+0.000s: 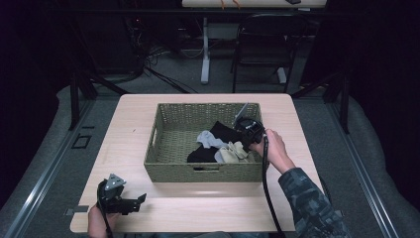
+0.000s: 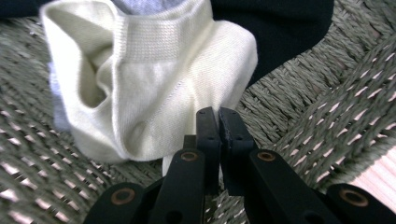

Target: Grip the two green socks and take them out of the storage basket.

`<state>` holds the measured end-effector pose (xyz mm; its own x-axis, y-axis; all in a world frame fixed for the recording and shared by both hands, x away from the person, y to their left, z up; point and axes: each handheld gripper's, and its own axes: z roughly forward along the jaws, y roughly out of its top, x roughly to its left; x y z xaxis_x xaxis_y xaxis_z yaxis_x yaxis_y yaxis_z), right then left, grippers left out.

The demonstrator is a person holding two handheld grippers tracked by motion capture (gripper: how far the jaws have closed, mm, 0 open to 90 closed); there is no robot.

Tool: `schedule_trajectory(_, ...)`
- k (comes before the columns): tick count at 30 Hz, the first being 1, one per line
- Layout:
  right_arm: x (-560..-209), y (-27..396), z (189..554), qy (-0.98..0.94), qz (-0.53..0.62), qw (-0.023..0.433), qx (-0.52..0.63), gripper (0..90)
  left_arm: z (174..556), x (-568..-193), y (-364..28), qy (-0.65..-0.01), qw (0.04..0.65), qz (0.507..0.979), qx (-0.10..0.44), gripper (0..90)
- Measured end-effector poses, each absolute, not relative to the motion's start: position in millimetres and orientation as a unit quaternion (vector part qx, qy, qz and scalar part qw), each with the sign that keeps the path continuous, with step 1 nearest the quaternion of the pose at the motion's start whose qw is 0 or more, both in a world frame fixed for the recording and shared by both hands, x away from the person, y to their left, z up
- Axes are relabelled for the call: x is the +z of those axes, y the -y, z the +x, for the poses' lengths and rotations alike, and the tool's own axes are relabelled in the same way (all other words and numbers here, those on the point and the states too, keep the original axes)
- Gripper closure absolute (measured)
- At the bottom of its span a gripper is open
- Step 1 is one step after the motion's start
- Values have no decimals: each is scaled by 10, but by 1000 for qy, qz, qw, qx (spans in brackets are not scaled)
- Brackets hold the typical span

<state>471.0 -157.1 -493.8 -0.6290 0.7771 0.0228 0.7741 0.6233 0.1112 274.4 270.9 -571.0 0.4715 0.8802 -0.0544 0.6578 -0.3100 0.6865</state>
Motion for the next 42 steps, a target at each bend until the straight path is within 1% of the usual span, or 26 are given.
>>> schedule_trajectory(2,-4907,1578,4711,-903,427,16,51,877,2745,-5708,-2709,-484,329,793,167,0)
schedule_trajectory(7,-4683,1609,4677,-896,435,23,88,877,2745,-5707,-2707,-484,329,793,167,0)
schedule_trajectory(12,-4475,1613,4670,-895,432,33,101,878,2747,-5708,-2706,-484,329,793,167,0)
schedule_trajectory(29,-4156,1565,4660,-902,416,46,110,877,2748,-5710,-2707,-486,330,792,166,0)
schedule_trajectory(42,-3685,1566,4653,-901,408,68,134,878,2753,-5714,-2705,-486,331,792,166,0)
